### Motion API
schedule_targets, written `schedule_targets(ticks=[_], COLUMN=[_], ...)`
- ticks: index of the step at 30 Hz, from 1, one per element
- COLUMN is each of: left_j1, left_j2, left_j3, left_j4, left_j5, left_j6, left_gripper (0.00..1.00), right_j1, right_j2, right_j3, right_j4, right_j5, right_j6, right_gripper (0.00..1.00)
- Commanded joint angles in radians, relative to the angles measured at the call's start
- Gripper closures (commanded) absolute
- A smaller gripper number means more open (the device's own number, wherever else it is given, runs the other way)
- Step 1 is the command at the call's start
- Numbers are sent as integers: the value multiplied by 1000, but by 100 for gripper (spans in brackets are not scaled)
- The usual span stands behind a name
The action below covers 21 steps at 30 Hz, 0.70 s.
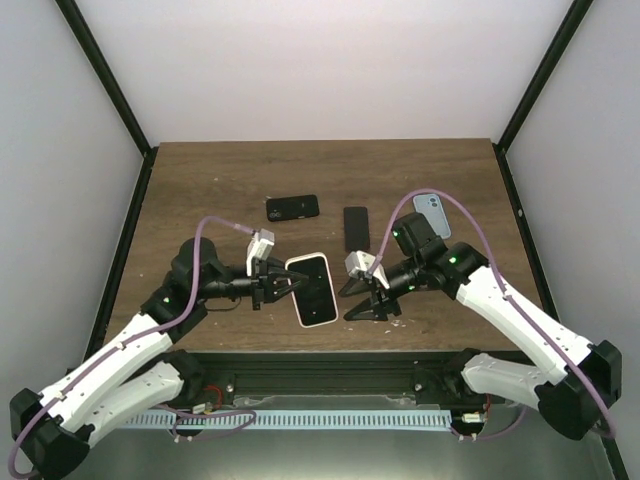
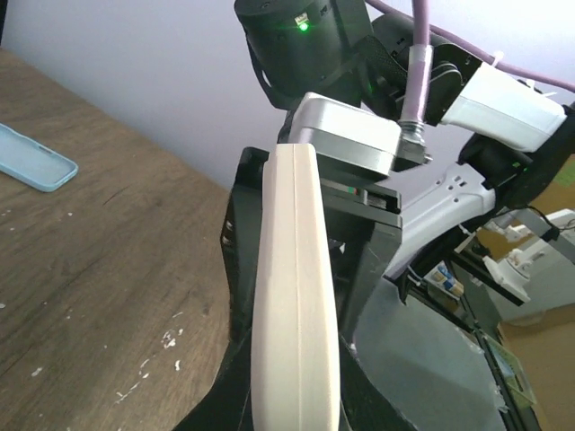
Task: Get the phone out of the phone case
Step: Pick up the phone at the center of the board.
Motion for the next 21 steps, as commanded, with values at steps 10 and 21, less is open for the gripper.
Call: schedule_targets(ticks=[10,21], left_j1=[5,5], left_j2=[30,91], left_j3=[18,44], left_j4=[171,206], left_j5=[80,131], left_j6=[-69,-142], left_gripper=[100,100], right_j1=[123,172], right_j2=[-20,-73], right_j3=[73,76], right_j4=[-19,8], right_j5=[22,114], right_j6=[-94,-212], right_gripper=[63,76])
